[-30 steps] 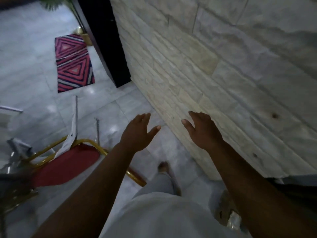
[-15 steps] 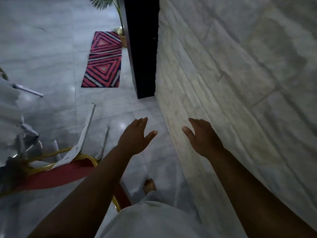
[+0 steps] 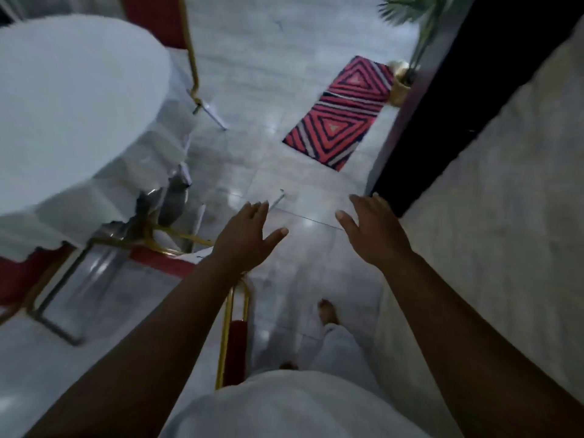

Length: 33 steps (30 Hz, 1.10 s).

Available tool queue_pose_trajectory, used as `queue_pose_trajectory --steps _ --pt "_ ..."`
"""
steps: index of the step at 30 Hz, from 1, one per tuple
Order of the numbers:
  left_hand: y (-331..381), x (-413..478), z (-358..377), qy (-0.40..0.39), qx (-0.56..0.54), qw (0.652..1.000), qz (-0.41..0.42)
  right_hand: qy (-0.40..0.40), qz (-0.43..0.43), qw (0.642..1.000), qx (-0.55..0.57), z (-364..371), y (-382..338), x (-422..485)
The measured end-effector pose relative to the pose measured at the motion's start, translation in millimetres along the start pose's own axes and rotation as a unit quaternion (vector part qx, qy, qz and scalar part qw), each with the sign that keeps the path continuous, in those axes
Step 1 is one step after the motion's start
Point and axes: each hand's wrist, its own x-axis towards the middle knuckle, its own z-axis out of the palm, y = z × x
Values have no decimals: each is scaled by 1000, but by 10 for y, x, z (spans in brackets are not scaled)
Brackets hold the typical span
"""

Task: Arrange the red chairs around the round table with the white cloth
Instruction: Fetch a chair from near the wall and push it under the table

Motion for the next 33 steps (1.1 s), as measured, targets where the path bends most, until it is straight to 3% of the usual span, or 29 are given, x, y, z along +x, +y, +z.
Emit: queue_pose_trajectory --steps 7,17,25,33 --pt "-519 -264 -149 83 -62 965 -240 -138 -222 965 -18 444 -738 1111" --pt "-889 -1603 462 157 -146 844 -491 -303 -476 820 -99 1364 -2041 927" --pt "-1106 -2532 1387 167 -237 753 -590 -375 -567 718 -151 2446 -2521 62" --pt "-1630 -2931 2968 99 -257 714 -644 -454 -614 615 -195 4151 -2039 -552"
